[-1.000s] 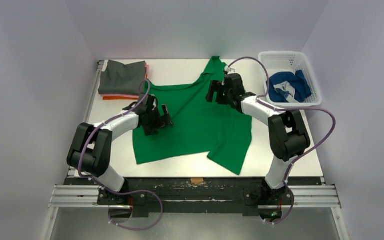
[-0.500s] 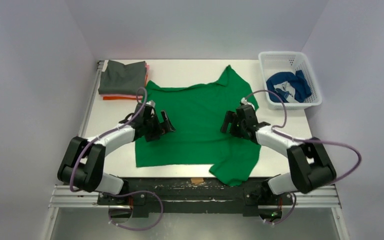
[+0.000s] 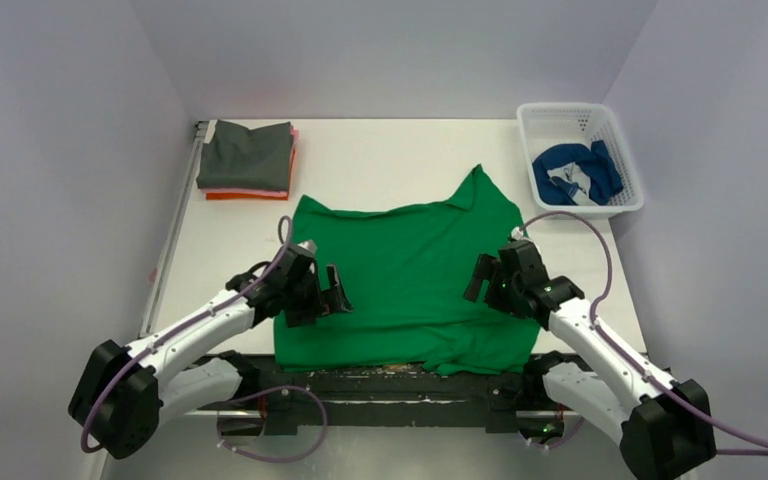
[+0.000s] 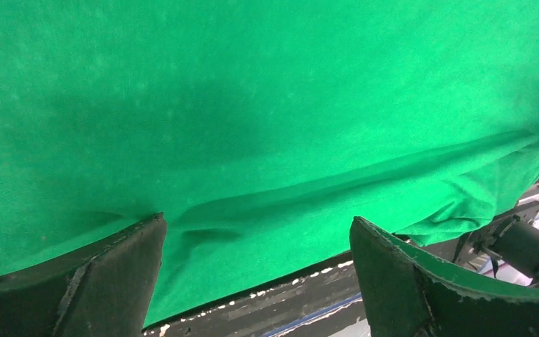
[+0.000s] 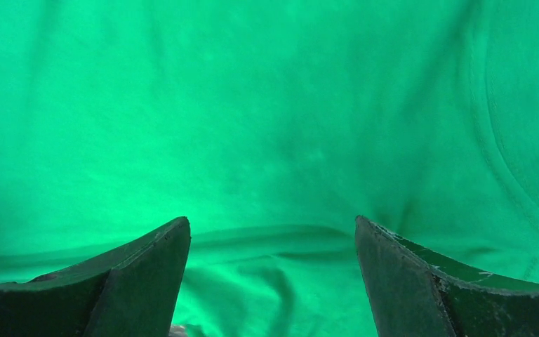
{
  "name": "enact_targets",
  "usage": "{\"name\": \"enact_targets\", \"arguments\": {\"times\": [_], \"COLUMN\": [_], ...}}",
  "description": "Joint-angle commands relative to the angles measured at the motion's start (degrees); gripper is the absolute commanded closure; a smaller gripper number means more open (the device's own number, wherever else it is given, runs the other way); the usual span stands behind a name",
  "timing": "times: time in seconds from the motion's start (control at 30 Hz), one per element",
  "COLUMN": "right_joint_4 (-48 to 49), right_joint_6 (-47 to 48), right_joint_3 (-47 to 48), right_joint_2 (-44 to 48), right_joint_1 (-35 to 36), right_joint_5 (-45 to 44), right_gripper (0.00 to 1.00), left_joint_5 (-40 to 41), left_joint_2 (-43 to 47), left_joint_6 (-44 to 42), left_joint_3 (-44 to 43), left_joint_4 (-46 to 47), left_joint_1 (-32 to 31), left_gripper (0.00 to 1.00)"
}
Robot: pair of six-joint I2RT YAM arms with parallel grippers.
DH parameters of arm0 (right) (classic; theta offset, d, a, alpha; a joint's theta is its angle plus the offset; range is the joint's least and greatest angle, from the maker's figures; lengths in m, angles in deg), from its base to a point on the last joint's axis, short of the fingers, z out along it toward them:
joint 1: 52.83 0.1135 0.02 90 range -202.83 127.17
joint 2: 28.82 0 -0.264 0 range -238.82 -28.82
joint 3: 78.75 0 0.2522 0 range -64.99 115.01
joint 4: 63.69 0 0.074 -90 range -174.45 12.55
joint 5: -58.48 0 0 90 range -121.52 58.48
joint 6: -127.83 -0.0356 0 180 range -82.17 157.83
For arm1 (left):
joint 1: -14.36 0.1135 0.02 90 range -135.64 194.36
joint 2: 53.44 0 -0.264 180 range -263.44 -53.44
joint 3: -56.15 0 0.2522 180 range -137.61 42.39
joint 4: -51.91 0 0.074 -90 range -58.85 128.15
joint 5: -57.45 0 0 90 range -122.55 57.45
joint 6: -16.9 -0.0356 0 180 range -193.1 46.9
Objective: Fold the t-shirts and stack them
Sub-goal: Flatten out the tshirt
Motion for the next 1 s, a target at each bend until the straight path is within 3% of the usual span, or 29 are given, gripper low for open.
{"name": "enact_targets", "arguments": {"times": [0.0,0.2,0.43,0.7,0.97], "right_joint_4": [10.3,21.1,30.4,31.9,33.7], "right_joint_6": [2.0,4.3,5.4,6.3,7.9], "right_joint_3": [8.6,21.4,33.8,45.3,68.6], "right_joint_2": [-5.1,-26.0,-46.2,-60.7,-77.0], "right_joint_1": [0.0,-1.8,-5.2,-5.7,-5.7], "right_joint_5": [0.2,-1.9,-0.4,-0.3,-3.0], "right_gripper": [0.14,0.12,0.14,0.16,0.18], "left_joint_5": [5.5,4.8,-0.1,-2.5,-2.2], "left_joint_2": [-1.5,-17.9,-32.2,-39.0,-39.6], "left_joint_6": [-5.6,-10.3,-11.1,-11.6,-11.7], "left_joint_3": [-11.7,-25.8,-30.9,-30.7,-28.9], "left_joint_4": [-2.1,0.9,5.5,7.2,6.9], "left_joint_1": [-0.1,1.8,5.5,8.7,9.3], "left_gripper": [0.0,0.0,0.0,0.0,0.0]}}
